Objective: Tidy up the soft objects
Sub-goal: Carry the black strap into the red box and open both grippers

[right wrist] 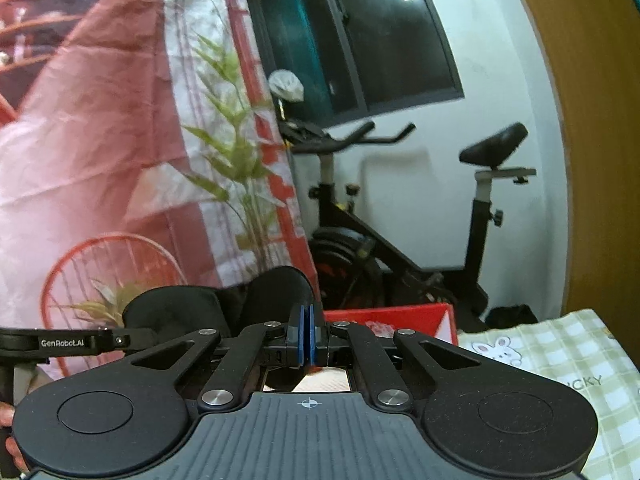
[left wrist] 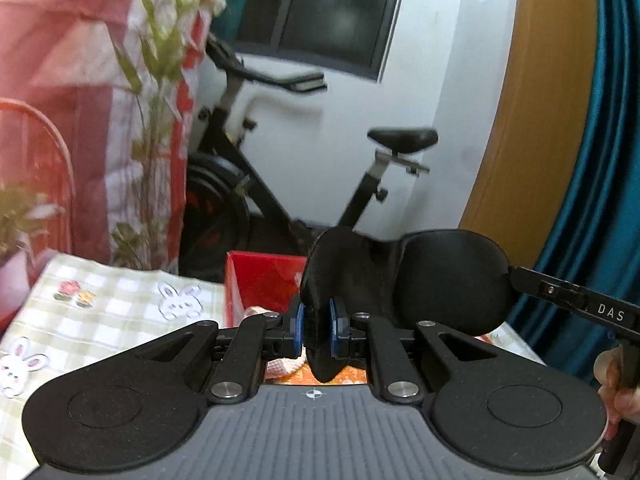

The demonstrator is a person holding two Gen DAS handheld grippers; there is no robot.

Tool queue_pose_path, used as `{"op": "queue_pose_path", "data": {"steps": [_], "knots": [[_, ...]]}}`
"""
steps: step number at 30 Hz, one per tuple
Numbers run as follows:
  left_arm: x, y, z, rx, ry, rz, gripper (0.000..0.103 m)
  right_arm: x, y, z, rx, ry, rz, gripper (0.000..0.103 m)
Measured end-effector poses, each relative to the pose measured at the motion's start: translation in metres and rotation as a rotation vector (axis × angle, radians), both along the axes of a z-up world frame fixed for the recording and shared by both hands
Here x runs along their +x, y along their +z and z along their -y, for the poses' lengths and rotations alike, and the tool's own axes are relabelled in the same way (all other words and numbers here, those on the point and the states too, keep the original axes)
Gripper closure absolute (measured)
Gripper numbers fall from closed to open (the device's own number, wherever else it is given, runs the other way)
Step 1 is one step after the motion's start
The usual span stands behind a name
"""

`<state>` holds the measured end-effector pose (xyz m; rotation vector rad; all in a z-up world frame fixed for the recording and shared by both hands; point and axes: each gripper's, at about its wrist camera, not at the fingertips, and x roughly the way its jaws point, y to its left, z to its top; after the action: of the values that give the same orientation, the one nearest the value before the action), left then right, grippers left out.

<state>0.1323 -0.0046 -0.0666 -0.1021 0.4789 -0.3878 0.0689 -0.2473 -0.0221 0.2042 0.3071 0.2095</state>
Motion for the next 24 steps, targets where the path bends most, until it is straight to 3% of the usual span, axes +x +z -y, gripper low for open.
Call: {"op": "queue_pose_path", "data": {"steps": [7, 12, 16, 18, 21, 24], "knots": [[0.042, -0.028, 0.016, 0.056, -0.064, -0.157, 0.09, 0.03, -0.041, 0.01, -0.009, -0.035, -0.144, 0.1], [0.054, -0.046, 0.02, 0.097, -0.075, -0.213, 0.089, 0.037, -0.068, 0.017, 0.012, -0.065, -0.219, 0.1], [0.062, -0.058, 0.027, 0.14, -0.09, -0.237, 0.087, 0.036, -0.078, 0.015, -0.03, -0.084, -0.231, 0.098], [0.062, -0.061, 0.029, 0.167, -0.093, -0.228, 0.079, 0.034, -0.08, 0.014, -0.044, -0.101, -0.233, 0.091], [0.058, -0.06, 0.03, 0.189, -0.106, -0.207, 0.049, 0.029, -0.08, 0.013, -0.061, -0.123, -0.225, 0.086], [0.05, -0.055, 0.027, 0.201, -0.104, -0.178, 0.042, 0.021, -0.077, 0.013, -0.069, -0.125, -0.213, 0.085]]}}
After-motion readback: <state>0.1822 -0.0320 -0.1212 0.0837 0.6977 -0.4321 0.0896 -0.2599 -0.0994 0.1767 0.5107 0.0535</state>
